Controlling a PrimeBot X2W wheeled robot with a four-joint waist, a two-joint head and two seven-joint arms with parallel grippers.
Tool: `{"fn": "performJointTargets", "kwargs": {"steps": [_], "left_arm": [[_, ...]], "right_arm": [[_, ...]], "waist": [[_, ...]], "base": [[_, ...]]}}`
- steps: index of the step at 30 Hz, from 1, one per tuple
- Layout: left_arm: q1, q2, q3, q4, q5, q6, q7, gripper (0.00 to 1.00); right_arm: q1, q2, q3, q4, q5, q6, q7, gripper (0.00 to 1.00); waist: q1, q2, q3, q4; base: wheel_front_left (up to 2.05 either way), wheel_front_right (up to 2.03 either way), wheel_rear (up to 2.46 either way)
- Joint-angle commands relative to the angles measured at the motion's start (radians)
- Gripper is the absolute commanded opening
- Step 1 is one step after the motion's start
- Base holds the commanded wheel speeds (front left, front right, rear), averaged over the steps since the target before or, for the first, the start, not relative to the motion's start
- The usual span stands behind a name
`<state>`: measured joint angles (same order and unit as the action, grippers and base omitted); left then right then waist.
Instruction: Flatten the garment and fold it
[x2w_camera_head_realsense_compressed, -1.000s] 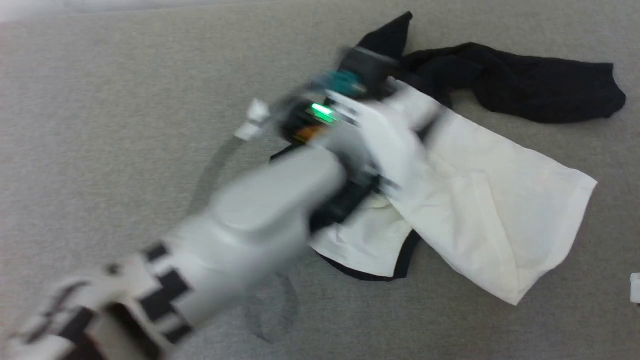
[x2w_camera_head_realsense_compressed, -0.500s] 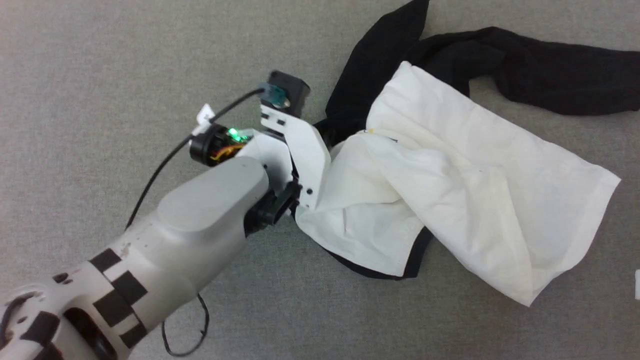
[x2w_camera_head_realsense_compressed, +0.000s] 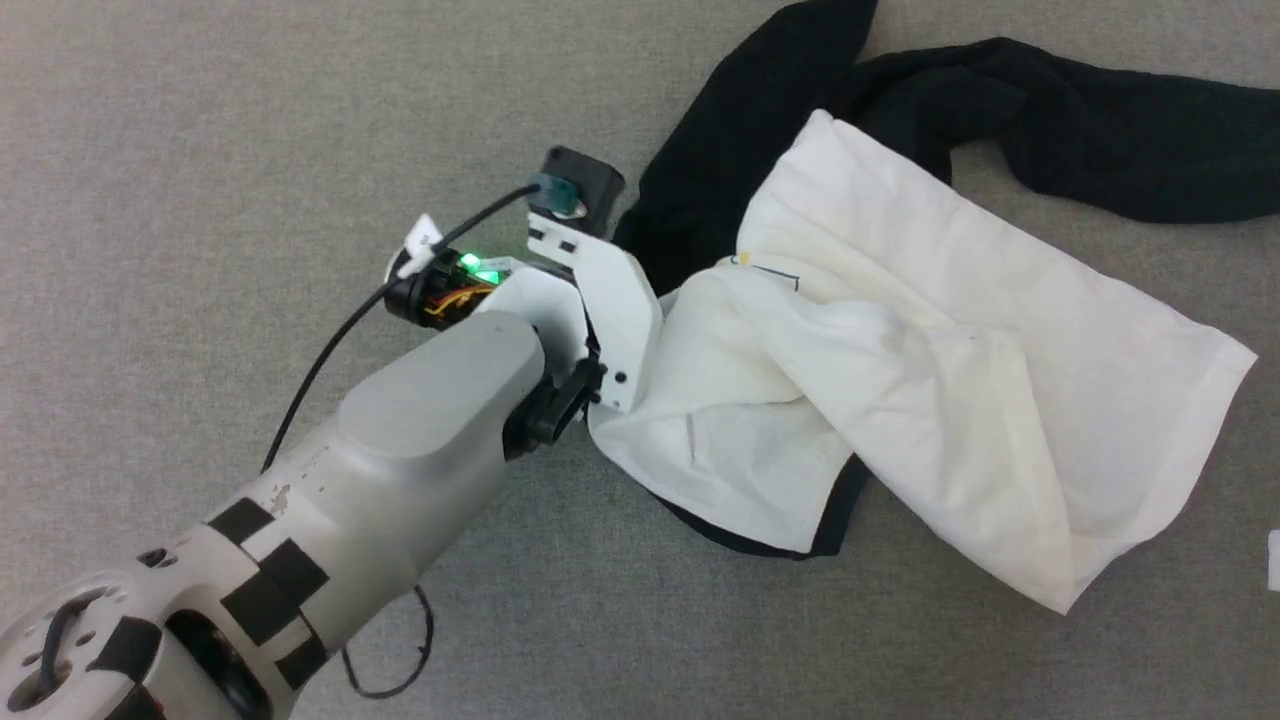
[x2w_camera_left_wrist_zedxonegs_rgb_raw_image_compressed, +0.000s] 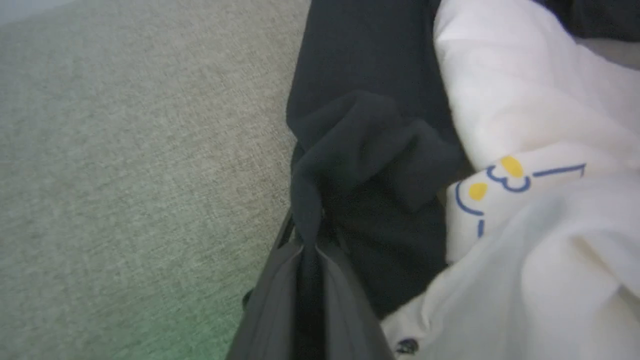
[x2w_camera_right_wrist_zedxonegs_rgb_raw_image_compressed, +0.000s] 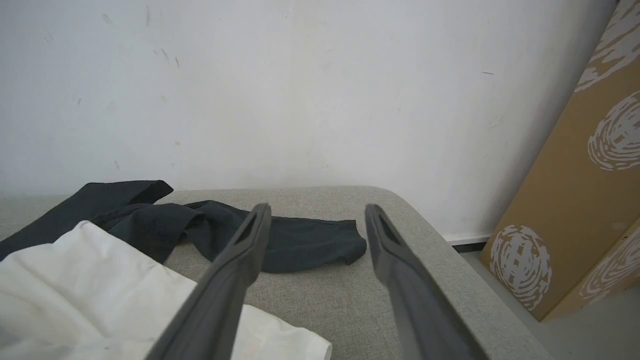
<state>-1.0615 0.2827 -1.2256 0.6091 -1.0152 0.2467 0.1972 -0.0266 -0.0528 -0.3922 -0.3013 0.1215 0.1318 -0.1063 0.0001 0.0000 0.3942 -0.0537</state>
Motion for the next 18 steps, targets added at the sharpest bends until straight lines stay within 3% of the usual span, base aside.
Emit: {"fn": "performJointTargets", "kwargs": {"steps": [1, 5, 9, 12, 15, 18], "left_arm": [[0.022, -0.003, 0.031, 0.009, -0.014, 0.003, -0.055, 0.00], [0.021, -0.007, 0.122, -0.051, -0.038, 0.020, -0.199, 0.00], [0.082, 0.054, 0.236, -0.179, -0.074, 0.082, -0.345, 0.00], [0.191, 0.139, 0.340, -0.313, -0.107, 0.157, -0.426, 0.00], [0.361, 0.213, 0.477, -0.470, -0.125, 0.260, -0.455, 0.00], [0.586, 0.214, 0.695, -0.623, -0.099, 0.341, -0.458, 0.00]], "right_arm": [[-0.013, 0.003, -0.007, 0.007, -0.008, -0.001, -0.003, 1.00], [0.000, 0.003, -0.009, 0.006, -0.006, -0.001, 0.002, 1.00], [0.014, 0.003, -0.007, 0.011, -0.002, -0.001, 0.005, 1.00], [0.028, 0.003, -0.009, 0.014, 0.000, -0.001, 0.008, 1.00], [0.038, 0.003, -0.011, 0.014, 0.004, -0.001, 0.008, 1.00], [0.045, 0.003, -0.011, 0.014, 0.007, -0.001, 0.006, 1.00]], "waist": [[-0.0001, 0.0000, -0.011, 0.008], [-0.0001, 0.0000, -0.044, 0.030], [-0.0001, 0.0000, -0.079, 0.049], [-0.0001, 0.0000, -0.097, 0.062], [-0.0001, 0.0000, -0.104, 0.072], [-0.0001, 0.0000, -0.104, 0.081]], "base": [[0.00, 0.00, 0.00], [0.00, 0.00, 0.00], [0.00, 0.00, 0.00], [0.00, 0.00, 0.00], [0.00, 0.00, 0.00], [0.00, 0.00, 0.00]]}}
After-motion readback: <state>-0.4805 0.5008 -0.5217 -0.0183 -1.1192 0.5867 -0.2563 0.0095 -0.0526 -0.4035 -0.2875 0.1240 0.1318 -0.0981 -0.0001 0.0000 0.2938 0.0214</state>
